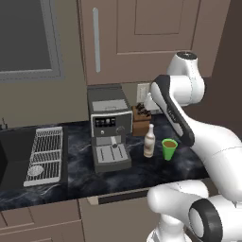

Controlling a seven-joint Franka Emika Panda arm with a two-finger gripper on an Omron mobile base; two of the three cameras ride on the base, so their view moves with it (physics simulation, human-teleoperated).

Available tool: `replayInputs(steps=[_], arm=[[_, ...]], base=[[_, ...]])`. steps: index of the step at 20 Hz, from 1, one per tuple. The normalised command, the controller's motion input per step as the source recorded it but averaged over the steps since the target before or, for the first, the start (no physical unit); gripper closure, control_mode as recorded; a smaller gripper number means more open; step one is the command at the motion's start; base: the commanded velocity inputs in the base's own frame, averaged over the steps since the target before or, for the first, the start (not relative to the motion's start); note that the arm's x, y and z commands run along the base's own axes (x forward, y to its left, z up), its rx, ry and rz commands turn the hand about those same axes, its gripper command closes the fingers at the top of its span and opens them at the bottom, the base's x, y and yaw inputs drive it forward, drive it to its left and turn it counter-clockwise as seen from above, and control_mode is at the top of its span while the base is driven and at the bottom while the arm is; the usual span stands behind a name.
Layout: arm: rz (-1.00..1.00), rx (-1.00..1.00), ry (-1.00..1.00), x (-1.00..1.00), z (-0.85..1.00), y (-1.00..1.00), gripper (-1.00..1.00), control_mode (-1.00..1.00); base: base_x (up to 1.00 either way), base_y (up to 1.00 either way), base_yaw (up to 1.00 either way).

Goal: Place the microwavable item in the microwave. Then, close the microwave door and press the start button.

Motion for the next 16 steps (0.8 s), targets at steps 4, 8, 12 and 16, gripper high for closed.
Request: replayInputs(steps=[4, 8, 12, 16], arm=[[0.00, -0.02, -0.03, -0.22, -0.16, 0.03, -1.00, -1.00], [-0.05, 0.01, -0.06, -0.57, -0.67, -0.24, -1.00, -1.00], [-0.23, 0.13, -0.03, -0.57, -0.54, -0.77, -1.00, -1.00], [-0.39, 0.21, 0.01, -0.03, -0.12, -0.83, -1.00, -1.00]], base=[[0.00, 0.00, 0.00], [0.00, 0.00, 0.00], [0.00, 0.00, 0.00], [0.00, 0.00, 0.00]])
